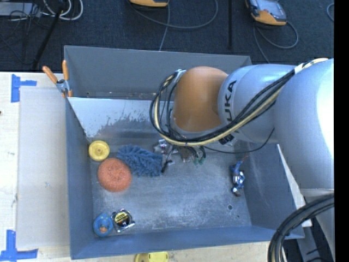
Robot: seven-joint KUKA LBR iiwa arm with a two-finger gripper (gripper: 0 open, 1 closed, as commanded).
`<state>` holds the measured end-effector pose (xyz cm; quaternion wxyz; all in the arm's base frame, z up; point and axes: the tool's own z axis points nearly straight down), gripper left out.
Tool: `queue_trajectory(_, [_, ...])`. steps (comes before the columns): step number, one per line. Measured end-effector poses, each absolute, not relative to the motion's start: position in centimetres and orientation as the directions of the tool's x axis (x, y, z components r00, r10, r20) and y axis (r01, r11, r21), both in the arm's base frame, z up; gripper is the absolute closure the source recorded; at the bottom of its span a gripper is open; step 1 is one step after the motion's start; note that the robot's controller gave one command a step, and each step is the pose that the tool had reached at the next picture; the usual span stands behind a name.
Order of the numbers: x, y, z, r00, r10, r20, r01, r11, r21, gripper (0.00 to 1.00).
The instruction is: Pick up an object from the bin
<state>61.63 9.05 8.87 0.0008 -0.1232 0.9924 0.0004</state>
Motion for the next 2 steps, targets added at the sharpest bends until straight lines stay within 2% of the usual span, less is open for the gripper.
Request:
queue_trajectory(1, [61.4,6.6,11.7,-0.974,-0.228,-0.011,-0.228,0.974,-0.001,1.0])
queue_trajectory(2, [59.4,9.5,20.0,-0.96,-0.281,-0.001,-0.281,0.96,0.001,1.0])
